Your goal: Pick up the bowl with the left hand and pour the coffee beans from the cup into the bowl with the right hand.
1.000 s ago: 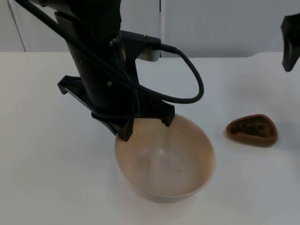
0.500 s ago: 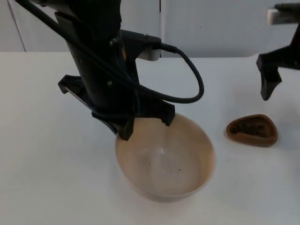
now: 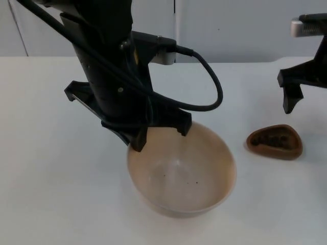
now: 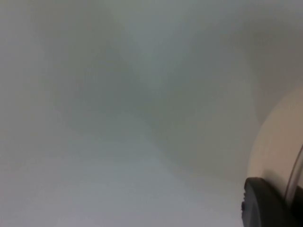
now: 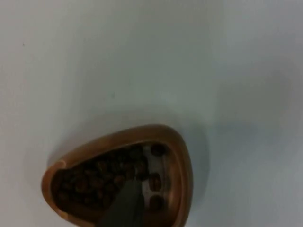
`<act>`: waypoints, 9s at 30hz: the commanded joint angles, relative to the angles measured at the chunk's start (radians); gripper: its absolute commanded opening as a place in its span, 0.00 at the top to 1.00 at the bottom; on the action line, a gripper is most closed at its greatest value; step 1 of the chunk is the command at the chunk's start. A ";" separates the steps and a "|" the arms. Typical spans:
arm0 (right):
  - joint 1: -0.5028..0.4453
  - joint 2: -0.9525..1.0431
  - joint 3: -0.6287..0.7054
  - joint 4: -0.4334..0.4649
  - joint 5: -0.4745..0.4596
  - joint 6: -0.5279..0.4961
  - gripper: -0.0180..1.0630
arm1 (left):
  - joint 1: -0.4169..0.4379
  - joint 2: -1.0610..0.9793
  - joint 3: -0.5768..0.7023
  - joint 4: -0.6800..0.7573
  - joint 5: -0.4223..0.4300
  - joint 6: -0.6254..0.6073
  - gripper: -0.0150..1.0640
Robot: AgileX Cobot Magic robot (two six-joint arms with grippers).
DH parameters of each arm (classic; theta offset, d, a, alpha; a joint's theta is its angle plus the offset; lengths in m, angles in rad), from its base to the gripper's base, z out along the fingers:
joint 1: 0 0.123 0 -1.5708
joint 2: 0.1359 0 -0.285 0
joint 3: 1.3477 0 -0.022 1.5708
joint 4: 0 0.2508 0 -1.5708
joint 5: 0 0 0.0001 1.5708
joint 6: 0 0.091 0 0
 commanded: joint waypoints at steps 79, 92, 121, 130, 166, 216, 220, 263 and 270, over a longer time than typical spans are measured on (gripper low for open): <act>0.006 -0.008 0.003 0.085 -0.036 -0.046 0.98 | -0.004 -0.014 0.003 0.001 -0.004 -0.006 0.99; 0.006 -0.278 0.003 0.090 0.146 -0.197 0.98 | -0.004 -0.014 0.003 0.001 -0.004 -0.006 0.99; 0.016 -0.446 0.003 0.195 0.354 -0.371 0.98 | -0.004 -0.014 0.003 0.001 -0.008 -0.006 0.99; 0.144 -0.446 0.003 0.174 0.377 -0.366 0.98 | -0.004 -0.014 0.003 0.001 -0.010 -0.006 0.99; 0.275 -0.446 0.003 0.002 0.332 -0.150 0.98 | -0.004 -0.014 0.003 -0.003 -0.078 -0.294 0.99; 0.493 -0.312 0.003 -0.239 0.298 0.127 0.98 | -0.004 -0.013 0.001 0.163 0.001 -0.496 0.99; 0.495 -0.312 0.003 -0.273 0.288 0.138 0.98 | -0.004 -0.013 0.001 0.161 0.001 -0.496 0.99; 0.693 -0.305 -0.066 -0.736 0.331 0.099 0.98 | -0.004 -0.013 0.001 0.120 0.001 -0.496 0.99; 0.693 -0.305 -0.066 -0.752 0.331 0.097 0.98 | -0.004 -0.013 0.001 0.120 0.001 -0.496 0.99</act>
